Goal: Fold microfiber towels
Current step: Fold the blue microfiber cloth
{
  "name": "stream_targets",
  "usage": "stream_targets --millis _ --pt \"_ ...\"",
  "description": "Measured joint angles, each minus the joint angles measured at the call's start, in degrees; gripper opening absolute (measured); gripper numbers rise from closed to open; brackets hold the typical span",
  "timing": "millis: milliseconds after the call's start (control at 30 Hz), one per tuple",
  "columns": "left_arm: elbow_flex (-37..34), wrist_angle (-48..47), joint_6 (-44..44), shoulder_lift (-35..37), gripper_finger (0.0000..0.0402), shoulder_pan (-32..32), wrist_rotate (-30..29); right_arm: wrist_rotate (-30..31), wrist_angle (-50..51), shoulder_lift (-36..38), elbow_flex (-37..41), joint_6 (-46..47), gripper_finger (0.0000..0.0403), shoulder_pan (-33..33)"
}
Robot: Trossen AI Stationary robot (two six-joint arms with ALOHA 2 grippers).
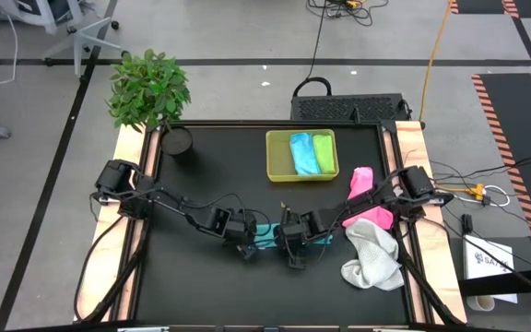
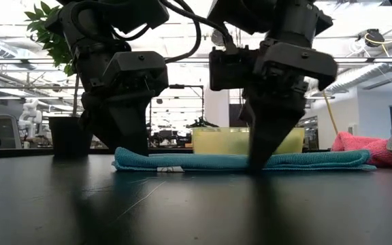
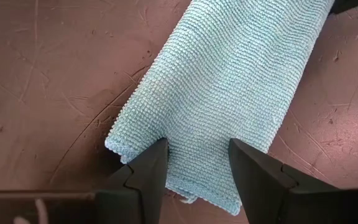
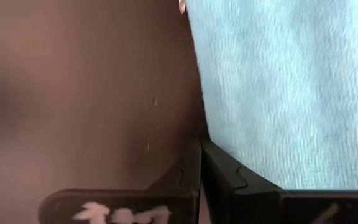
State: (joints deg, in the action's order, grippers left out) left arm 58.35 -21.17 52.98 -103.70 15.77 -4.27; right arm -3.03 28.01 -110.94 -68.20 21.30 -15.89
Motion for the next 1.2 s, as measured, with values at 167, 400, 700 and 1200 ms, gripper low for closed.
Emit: stream_targets --millis 167,400,700,1200 --pt "0.0 0.02 -0.03 0.0 0.0177 0.0 0.17 -0.02 6.24 -0.09 0.04 0.02 0.0 -0.71" --pt "0.0 0.02 -0.03 0.0 0.0177 0.0 0.17 -0.33 18.23 0.84 0.04 1.84 0.0 -1.26" --pt "0.02 0.13 -0.29 0.0 0.0177 0.0 0.17 4.93 11.03 16.12 2.42 10.73 0.0 -0.61" --pt "0.02 0.1 0.05 0.0 0.0177 0.0 0.22 1.74 -14.14 10.98 9.27 11.06 0.0 3.09"
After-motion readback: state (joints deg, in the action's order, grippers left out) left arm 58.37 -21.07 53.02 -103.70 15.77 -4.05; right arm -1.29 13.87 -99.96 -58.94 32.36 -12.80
